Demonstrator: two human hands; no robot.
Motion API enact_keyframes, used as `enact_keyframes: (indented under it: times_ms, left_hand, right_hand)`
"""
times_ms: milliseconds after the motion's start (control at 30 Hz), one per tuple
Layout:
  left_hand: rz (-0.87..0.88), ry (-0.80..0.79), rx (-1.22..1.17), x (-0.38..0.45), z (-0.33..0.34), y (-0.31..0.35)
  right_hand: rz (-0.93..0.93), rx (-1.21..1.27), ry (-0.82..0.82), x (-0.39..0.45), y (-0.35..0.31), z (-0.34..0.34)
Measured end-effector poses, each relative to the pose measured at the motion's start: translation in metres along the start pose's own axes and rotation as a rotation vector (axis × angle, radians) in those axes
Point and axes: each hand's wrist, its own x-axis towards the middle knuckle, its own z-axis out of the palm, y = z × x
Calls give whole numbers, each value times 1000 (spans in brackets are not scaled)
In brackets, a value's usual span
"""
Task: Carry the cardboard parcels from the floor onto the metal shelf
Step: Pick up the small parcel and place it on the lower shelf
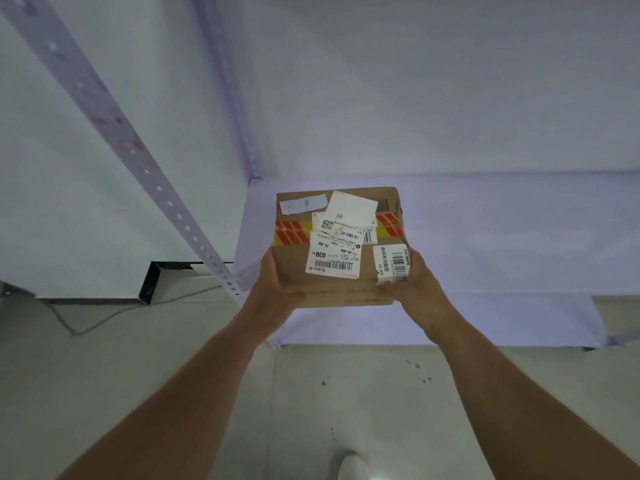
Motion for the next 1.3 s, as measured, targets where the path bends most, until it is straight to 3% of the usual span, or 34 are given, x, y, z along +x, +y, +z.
enact_keyframes:
  times_ms: [133,200,333,733,1300]
  left_hand:
    - [9,81,225,4,2,5]
    - [21,103,275,9,2,8]
    - [20,118,326,25,-1,18]
    - [16,145,350,57,-1,31]
    - [-3,114,226,49,2,40]
  right_hand:
    - [12,-152,58,5,2,-2]
    - [20,-328,133,11,6,-2]
    - [6,-423,148,30,6,-4]
    - [10,-477,148,72,-3,-18]
    - [46,-466,191,54,-17,-14]
